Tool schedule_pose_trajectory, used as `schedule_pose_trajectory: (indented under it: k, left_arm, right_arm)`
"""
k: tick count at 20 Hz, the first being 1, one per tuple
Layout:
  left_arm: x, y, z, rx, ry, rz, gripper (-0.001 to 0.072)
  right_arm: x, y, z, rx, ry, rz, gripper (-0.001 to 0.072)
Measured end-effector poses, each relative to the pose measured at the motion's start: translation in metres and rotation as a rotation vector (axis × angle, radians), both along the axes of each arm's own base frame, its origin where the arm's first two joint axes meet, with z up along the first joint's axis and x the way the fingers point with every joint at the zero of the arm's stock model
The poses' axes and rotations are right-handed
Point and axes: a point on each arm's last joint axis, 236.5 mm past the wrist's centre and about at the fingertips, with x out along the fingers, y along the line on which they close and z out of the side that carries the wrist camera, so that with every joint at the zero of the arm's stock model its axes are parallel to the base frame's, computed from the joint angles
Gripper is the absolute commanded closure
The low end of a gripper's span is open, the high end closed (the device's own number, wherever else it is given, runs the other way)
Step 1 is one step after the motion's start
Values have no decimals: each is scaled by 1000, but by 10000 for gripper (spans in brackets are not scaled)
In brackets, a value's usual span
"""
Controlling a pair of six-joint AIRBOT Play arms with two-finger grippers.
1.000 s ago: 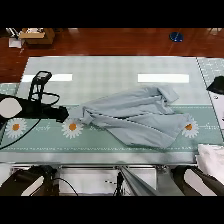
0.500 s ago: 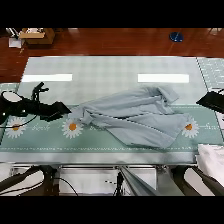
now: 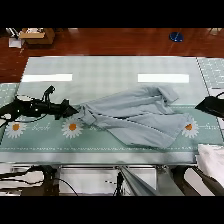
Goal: Fold the shirts.
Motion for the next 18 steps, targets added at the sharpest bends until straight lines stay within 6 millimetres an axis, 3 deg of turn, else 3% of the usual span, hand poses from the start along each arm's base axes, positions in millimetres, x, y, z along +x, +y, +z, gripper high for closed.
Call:
schedule_pose_trajectory:
  k: [3,6,8,9,18]
  left_arm:
    - [-3,-10,9,-41,-23,-57,680]
    - [-6,-17,21,-78,-48,-118,681]
    - [-7,-20,29,-99,-60,-150,681]
    - [-7,-21,32,-105,-68,-160,681]
    - [-3,-25,52,-137,-113,-220,681]
  right_arm:
    - [-35,14,-21,68,80,-30,231]
    - [-76,46,-49,167,139,-54,217]
    - [-101,67,-63,215,173,-68,150]
    - [-107,74,-66,226,169,-81,116]
    - [-121,83,-73,277,193,-320,146]
